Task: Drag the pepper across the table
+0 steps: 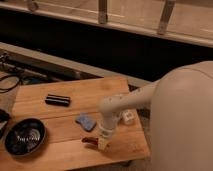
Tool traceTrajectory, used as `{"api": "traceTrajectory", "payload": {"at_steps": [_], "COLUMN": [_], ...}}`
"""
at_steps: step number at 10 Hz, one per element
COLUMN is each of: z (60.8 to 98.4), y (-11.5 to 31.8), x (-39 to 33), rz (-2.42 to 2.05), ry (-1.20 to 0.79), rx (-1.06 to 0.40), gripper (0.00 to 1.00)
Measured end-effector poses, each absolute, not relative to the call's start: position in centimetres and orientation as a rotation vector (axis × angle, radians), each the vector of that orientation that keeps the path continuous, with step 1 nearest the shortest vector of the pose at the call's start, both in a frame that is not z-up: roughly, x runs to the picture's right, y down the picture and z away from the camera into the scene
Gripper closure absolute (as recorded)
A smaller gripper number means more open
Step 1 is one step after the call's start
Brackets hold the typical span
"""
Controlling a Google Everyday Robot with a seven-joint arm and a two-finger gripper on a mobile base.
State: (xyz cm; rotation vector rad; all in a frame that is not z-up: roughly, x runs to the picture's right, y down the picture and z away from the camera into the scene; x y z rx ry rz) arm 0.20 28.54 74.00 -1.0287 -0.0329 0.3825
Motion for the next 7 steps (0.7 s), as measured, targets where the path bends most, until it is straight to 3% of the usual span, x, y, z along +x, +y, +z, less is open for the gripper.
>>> {"api": "traceTrajectory", "payload": {"at_steps": [5, 7], "z": [73.9, 73.4], "y": [28.3, 28.9], "x": [12.4, 13.6], "rz": [0.667, 0.641], "ry": [0.059, 0.052], "rx": [-0.986, -0.992], "gripper": [0.91, 0.91]}}
